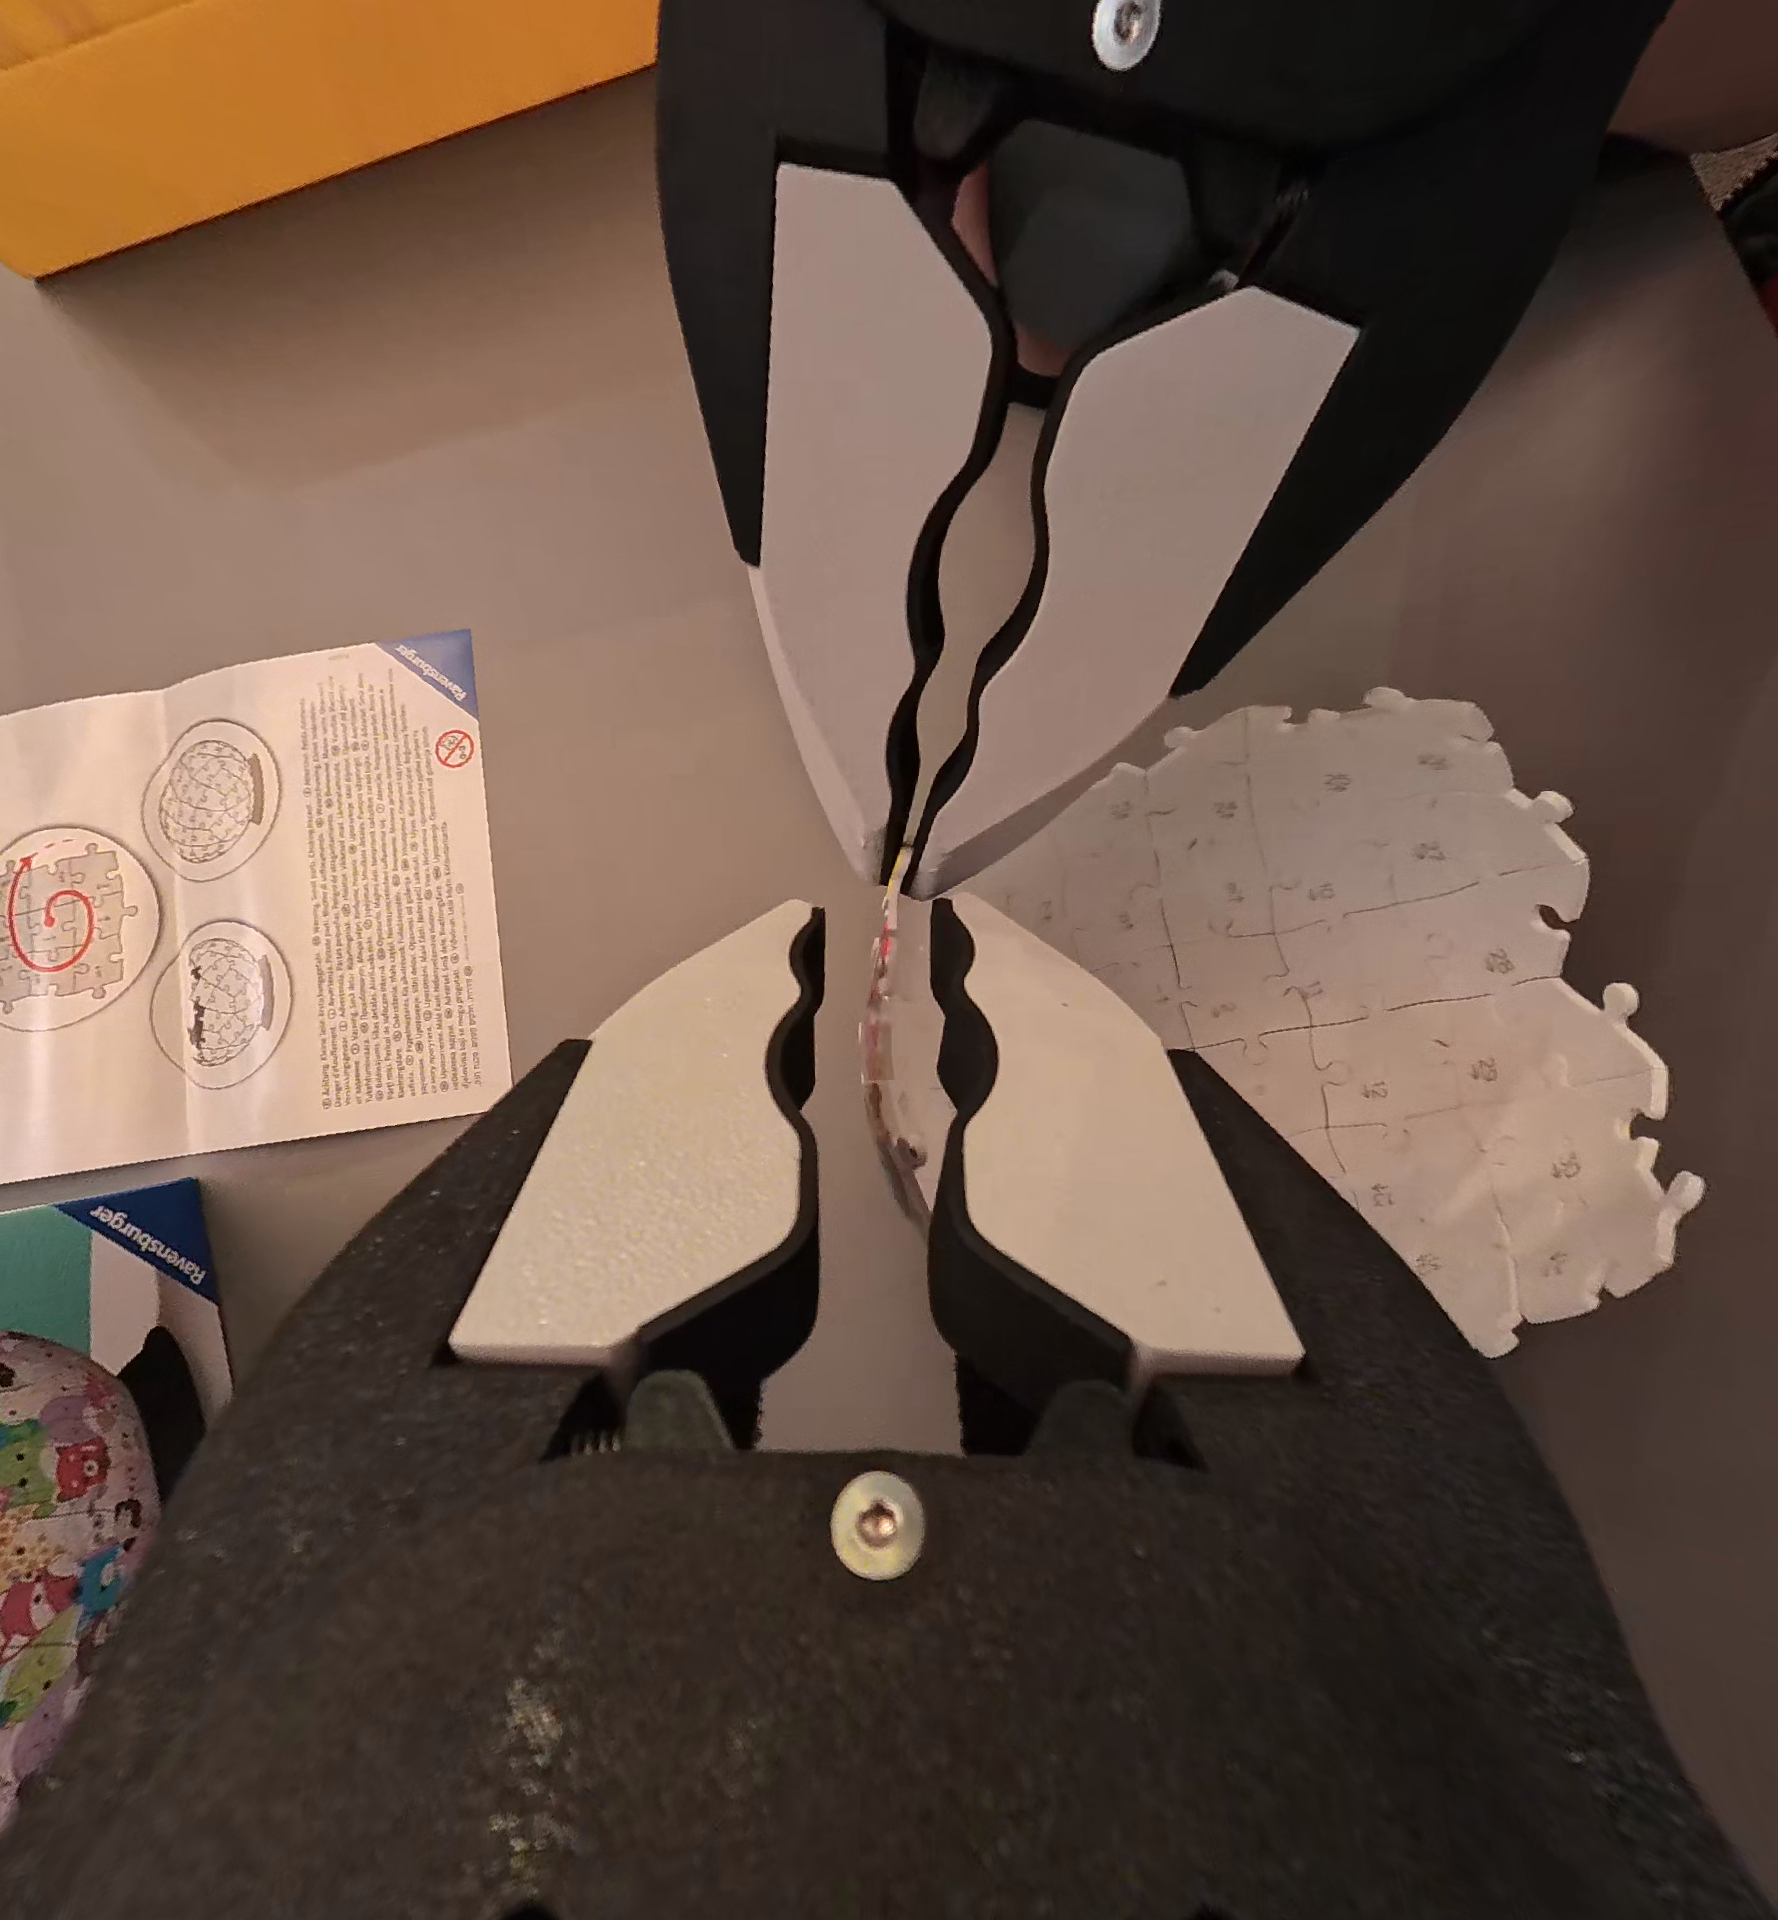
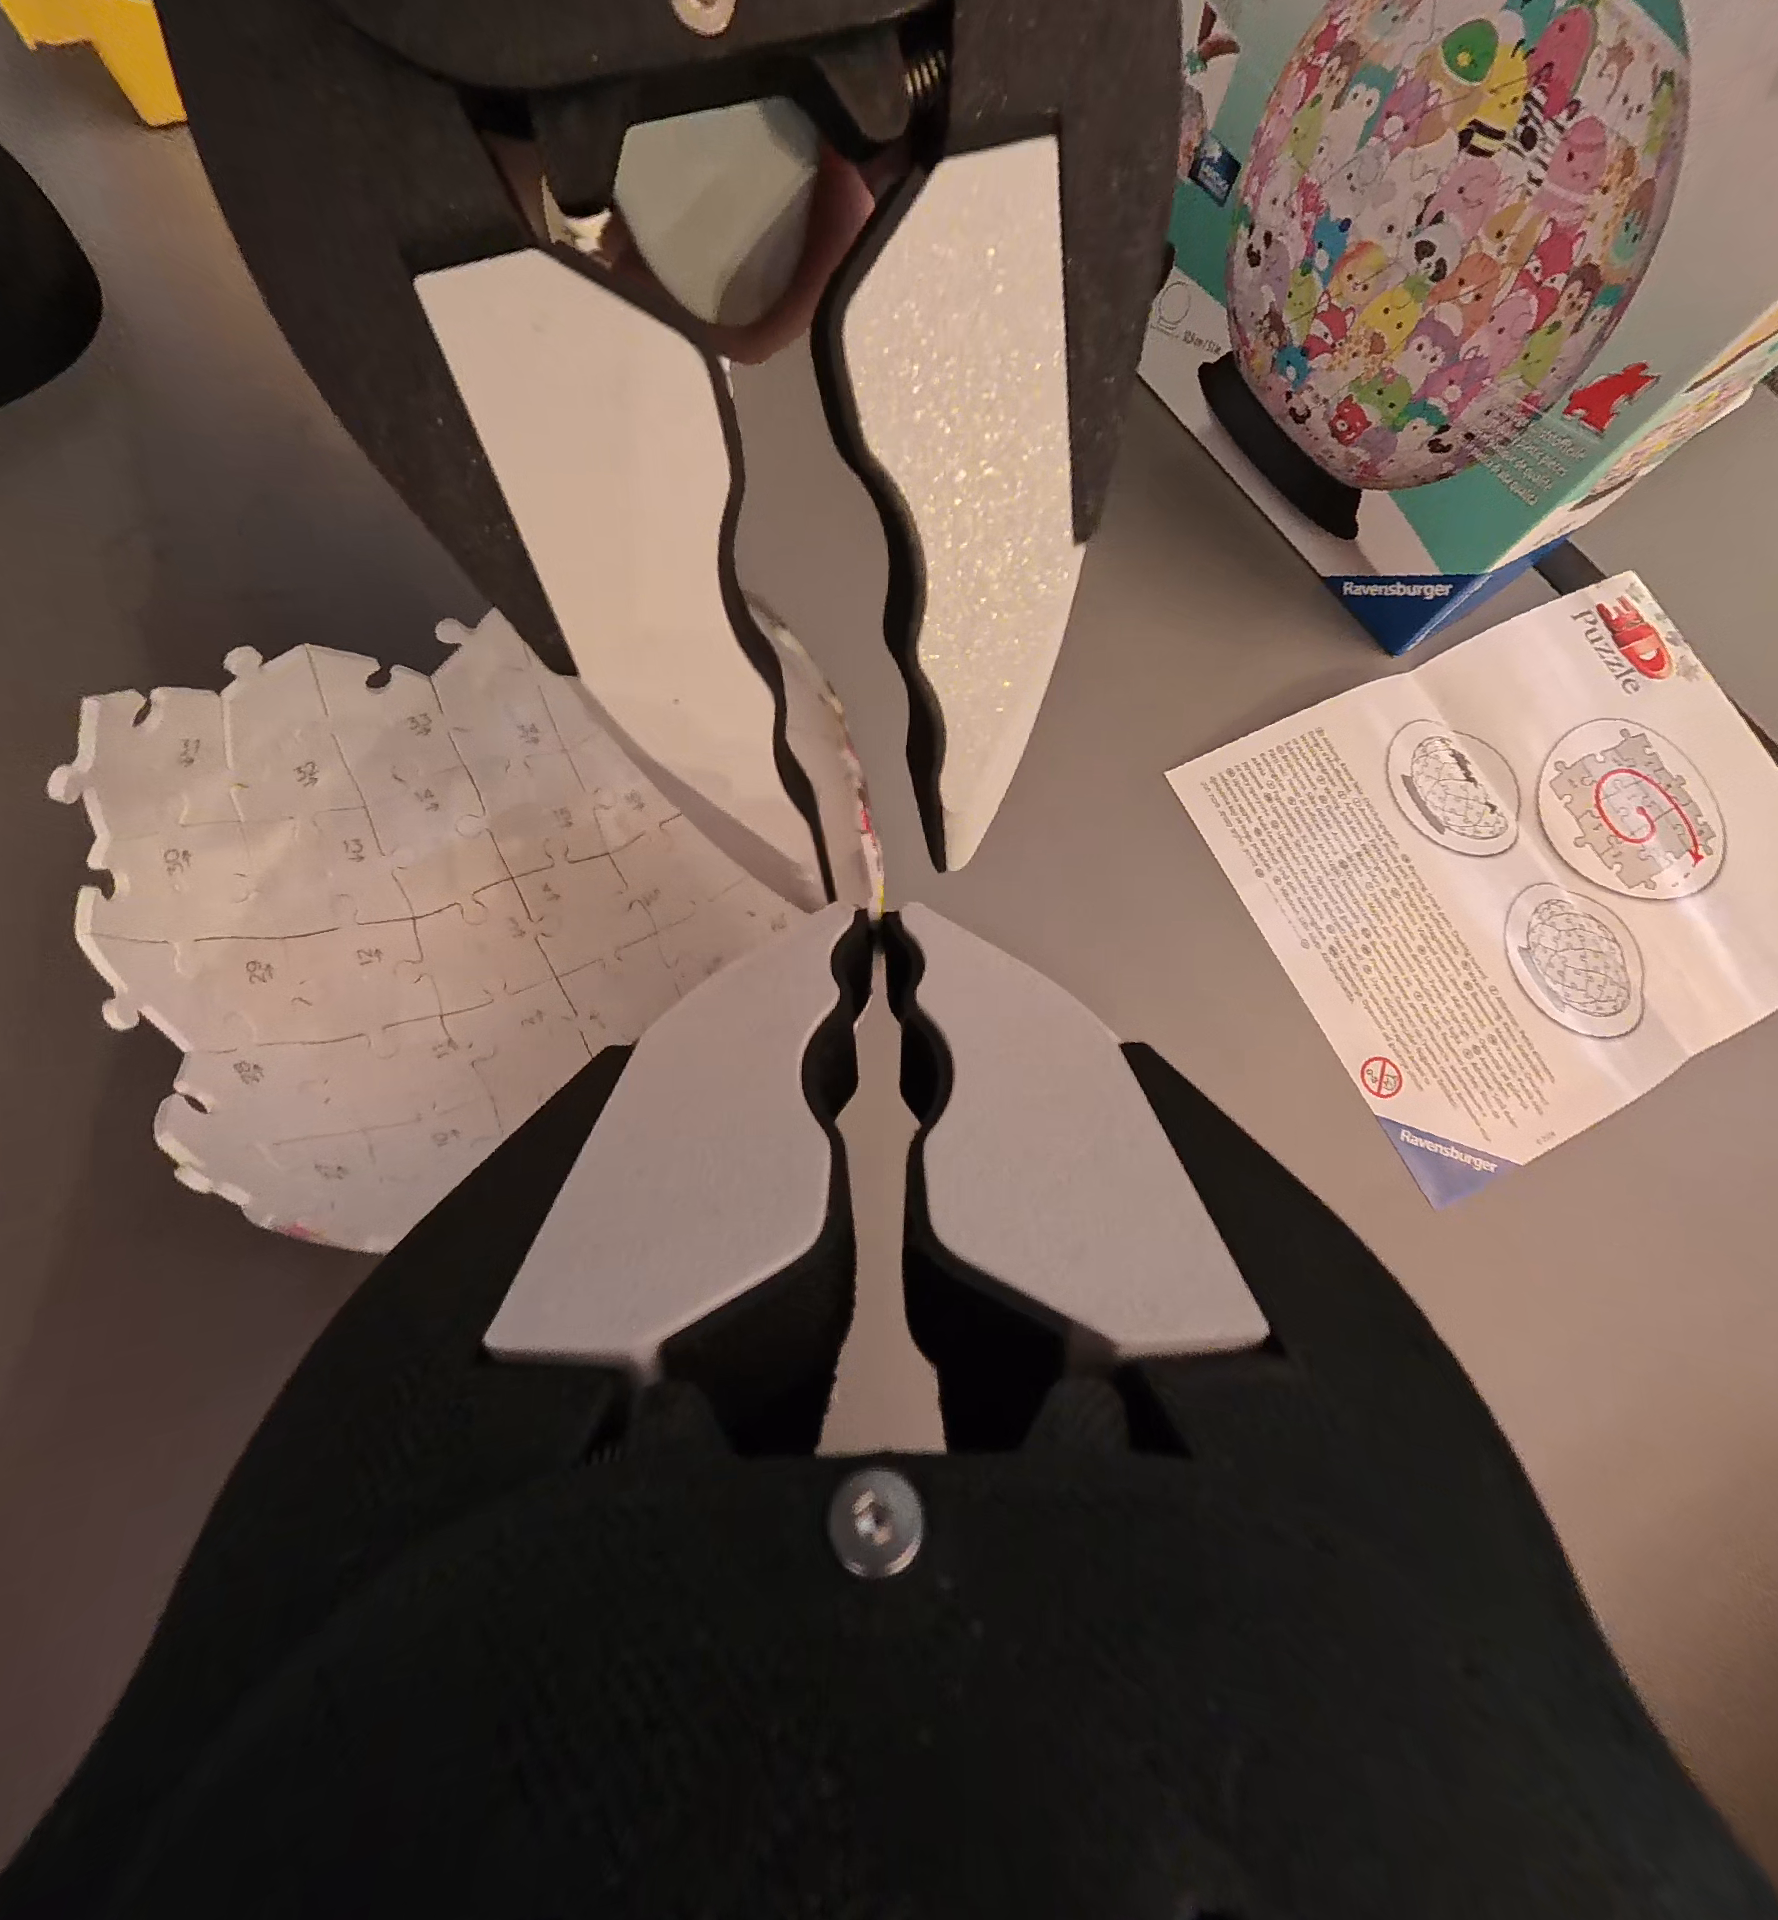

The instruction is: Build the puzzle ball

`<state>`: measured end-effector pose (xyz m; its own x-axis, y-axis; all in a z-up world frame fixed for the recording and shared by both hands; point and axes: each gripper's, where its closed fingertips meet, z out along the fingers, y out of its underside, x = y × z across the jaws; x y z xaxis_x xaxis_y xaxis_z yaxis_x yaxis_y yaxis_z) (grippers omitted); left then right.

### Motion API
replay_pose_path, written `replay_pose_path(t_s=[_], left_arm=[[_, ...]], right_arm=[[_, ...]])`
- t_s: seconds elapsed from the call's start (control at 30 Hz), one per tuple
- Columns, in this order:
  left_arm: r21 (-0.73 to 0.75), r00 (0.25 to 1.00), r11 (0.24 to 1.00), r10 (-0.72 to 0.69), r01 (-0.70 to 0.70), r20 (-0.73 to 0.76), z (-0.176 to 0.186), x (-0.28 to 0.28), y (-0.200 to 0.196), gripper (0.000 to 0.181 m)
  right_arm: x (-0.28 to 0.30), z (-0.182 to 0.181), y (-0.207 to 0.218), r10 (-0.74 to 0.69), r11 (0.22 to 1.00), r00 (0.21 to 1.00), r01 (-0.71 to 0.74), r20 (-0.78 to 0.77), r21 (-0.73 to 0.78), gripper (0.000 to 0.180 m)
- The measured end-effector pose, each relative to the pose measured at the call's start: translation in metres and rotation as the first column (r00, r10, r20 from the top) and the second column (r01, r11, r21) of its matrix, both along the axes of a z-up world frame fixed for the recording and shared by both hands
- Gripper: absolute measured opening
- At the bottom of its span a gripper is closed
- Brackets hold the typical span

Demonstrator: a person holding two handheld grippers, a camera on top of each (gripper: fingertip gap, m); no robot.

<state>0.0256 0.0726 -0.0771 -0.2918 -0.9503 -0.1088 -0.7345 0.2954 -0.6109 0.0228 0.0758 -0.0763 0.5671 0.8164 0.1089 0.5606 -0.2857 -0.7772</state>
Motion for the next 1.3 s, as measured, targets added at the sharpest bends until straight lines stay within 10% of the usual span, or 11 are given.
replay_pose_path(t_s=[0.83, 1.3], left_arm=[[-0.120, 0.999, 0.992, 0.038, -0.041, -0.030, 0.005, 0.001, 0.010, 0.028], [0.047, 0.979, 0.998, -0.024, 0.035, -0.204, -0.006, -0.002, 0.012, 0.031]], right_arm=[[0.002, -0.001, 0.004, -0.055, 0.998, 0.998, 0.055, -0.042, -0.004, 0.003], [0.003, -0.002, 0.007, -0.072, 0.997, 0.996, 0.072, -0.045, -0.003, 0.003]])
